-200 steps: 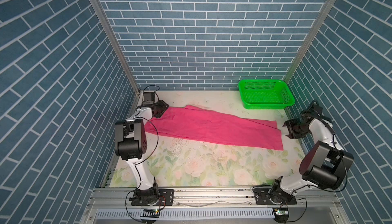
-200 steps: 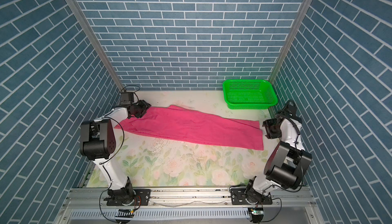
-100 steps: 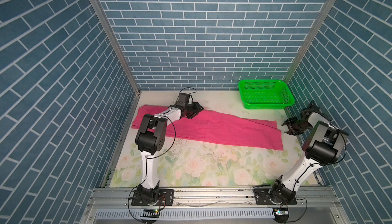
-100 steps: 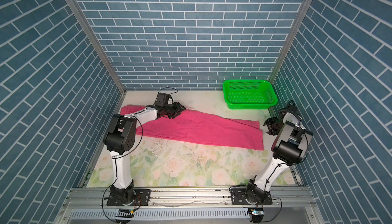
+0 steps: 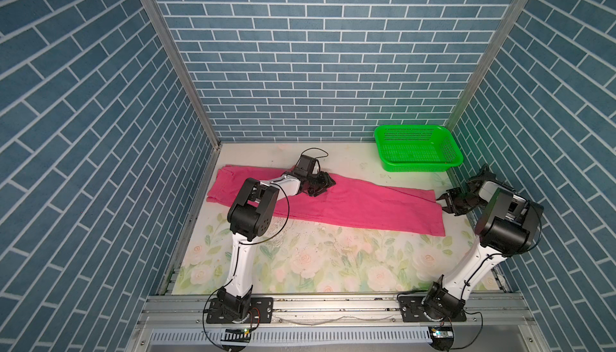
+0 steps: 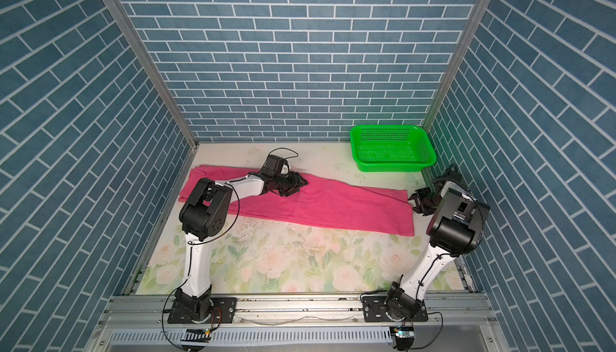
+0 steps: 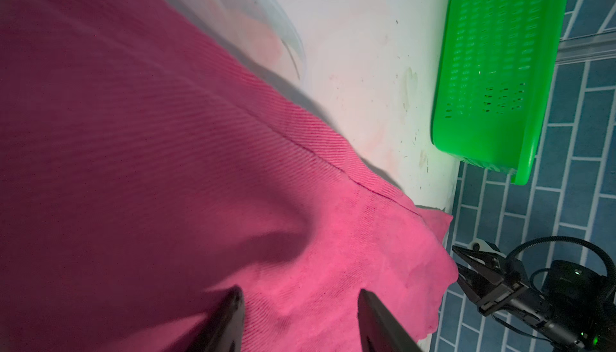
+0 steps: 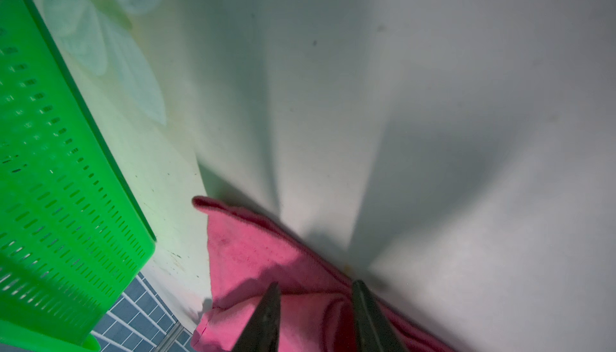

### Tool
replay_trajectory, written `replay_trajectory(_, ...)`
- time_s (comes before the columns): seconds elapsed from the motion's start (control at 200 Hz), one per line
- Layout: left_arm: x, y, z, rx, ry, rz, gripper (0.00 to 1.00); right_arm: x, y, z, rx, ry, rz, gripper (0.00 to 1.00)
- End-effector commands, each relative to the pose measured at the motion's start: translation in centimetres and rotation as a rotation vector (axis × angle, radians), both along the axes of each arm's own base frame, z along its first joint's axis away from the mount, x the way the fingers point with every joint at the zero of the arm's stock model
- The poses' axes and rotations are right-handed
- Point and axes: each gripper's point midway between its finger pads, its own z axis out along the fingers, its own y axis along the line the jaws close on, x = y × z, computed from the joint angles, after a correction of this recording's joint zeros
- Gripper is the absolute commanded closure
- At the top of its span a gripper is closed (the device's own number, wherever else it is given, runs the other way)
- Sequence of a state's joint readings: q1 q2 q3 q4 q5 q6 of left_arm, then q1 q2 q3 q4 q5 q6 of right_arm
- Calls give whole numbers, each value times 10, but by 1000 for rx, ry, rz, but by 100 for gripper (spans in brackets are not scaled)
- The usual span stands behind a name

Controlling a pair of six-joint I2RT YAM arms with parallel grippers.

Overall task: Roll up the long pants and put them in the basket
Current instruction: Fold the long pant at the center of the board.

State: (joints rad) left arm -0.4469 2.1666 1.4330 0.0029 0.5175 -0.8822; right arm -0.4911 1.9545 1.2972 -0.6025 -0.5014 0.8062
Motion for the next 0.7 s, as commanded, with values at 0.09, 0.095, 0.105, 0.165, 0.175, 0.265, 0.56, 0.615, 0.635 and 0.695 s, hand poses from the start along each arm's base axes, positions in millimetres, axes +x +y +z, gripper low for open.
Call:
replay_trajectory(0.09,-5,3,-16,48,23,-20,41,3,6,18,24,-19,24,68)
replay_trajectory(0.095,-5,4,-17,49,25,-20,41,3,6,18,24,-18,24,68)
replay_trajectory(0.105,-5,4,-17,50,26,-21,41,2,6,18,25,-17,24,68)
replay_trajectory(0.165,-7,4,-18,59,27,-26,41,-2,8,21,30,-6,28,67)
replay_trajectory(0.175,-7,5,-18,61,27,-25,41,-3,9,22,30,-4,29,67)
replay_trajectory(0.265,-8,6,-19,72,29,-30,41,-12,13,27,30,9,35,67)
replay_trajectory(0.56,-8,8,-24,86,29,-33,41,-34,28,30,65,52,69,72)
replay_trajectory(0.615,-8,8,-24,89,26,-36,41,-35,28,33,63,49,69,74)
replay_trajectory(0.635,-8,8,-24,90,26,-35,41,-35,28,33,64,50,69,76)
replay_trajectory(0.695,-8,8,-24,92,24,-38,41,-36,30,34,68,53,71,79)
